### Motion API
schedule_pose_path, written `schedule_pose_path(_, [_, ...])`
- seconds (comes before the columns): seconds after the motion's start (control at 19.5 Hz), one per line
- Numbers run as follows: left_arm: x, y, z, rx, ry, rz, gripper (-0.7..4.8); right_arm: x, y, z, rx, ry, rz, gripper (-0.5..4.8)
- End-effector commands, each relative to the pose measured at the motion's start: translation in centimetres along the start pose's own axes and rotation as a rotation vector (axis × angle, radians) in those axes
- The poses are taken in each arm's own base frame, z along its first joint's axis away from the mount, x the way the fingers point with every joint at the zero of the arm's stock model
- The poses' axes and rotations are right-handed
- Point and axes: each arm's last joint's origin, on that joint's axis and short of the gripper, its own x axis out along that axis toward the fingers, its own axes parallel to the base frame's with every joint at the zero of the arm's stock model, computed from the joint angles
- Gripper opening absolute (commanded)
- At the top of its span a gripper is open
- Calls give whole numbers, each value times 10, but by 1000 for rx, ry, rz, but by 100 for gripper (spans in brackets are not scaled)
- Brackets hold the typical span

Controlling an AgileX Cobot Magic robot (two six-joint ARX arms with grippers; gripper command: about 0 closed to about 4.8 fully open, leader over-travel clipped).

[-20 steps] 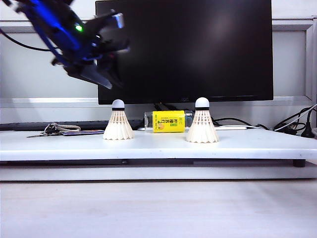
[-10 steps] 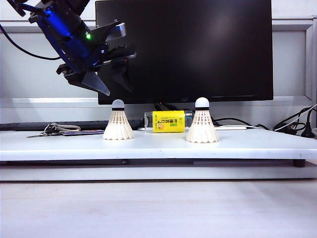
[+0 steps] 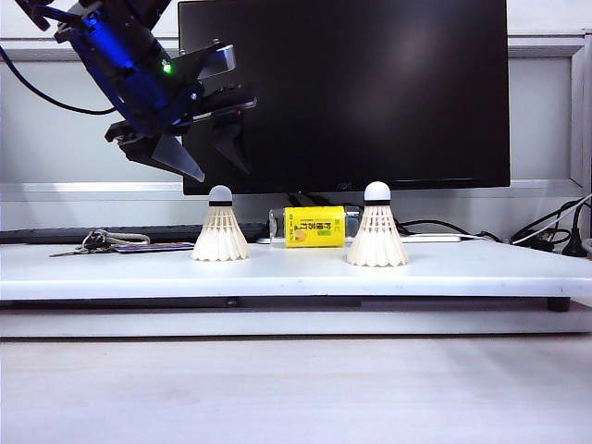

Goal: Stack the badminton balls on the table vertically.

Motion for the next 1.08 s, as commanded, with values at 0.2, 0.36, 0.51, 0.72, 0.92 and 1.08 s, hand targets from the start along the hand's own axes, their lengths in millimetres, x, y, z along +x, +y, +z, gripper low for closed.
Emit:
schedule_pose_path(0.2, [8,0,-3,-30,8,3,373,0,1,3,-5,-22,11,199])
schedule_pose_path(0.36, [17,1,-8,-50,19,4,373,-1,1,3,-5,-22,11,199])
schedule_pose_path(0.51, [18,1,-5,-66,-11,0,373,-1,1,3,-5,-22,11,199])
schedule_pose_path(0.72, [19,1,-5,-66,-15,0,373,-1,1,3,-6,-23,10,199])
schedule_pose_path(0.92, [19,1,-5,-66,-14,0,372,-1,1,3,-13,-23,9,199])
schedule_pose_path(1.08, [19,1,-5,-66,-15,0,372,-1,1,3,-12,-23,7,199])
